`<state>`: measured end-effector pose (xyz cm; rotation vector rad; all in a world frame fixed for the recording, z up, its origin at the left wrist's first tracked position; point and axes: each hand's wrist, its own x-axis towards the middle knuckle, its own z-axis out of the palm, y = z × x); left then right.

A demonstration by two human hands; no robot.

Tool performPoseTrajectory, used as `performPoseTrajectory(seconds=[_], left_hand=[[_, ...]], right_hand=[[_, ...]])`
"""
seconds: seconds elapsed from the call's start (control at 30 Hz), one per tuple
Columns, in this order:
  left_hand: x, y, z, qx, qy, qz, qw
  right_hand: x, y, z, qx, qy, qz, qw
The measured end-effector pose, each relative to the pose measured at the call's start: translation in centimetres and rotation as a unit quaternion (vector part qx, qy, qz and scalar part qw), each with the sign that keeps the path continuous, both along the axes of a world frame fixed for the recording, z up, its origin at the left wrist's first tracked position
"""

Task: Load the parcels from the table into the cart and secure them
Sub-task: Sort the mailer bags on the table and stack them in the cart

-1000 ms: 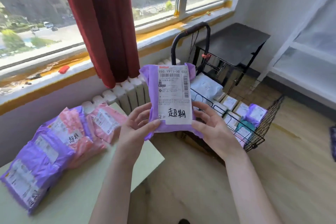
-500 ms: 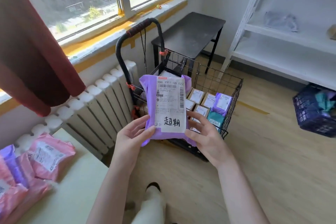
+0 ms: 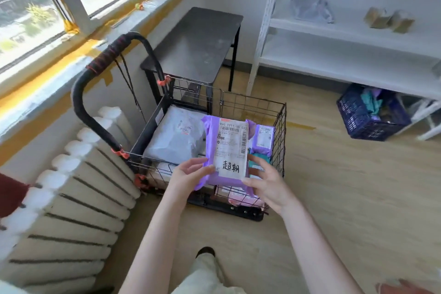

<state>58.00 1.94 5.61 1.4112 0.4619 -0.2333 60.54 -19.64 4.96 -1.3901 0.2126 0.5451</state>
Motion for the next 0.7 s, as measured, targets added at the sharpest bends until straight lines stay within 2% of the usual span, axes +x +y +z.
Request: performPoseTrajectory(seconds=[0.3, 0.5, 0.7], left_hand=[[10.9, -4.1, -6.8, 0.032, 0.077, -0.105, 0.991], [15.5, -7.9, -11.2, 0.004, 0.165, -0.1, 0.981], [17.8, -12.1, -16.1, 0.025, 0.247, -0.085, 0.965]], right_hand=[[6.0, -2.0, -6.0, -0.089, 0.056, -0.109, 0.988], [10.5, -4.1, -8.8, -0.141, 0.104, -0.146, 0.974], [14.5, -4.4, -11.4, -0.202, 0.16, -0.167, 0.952]])
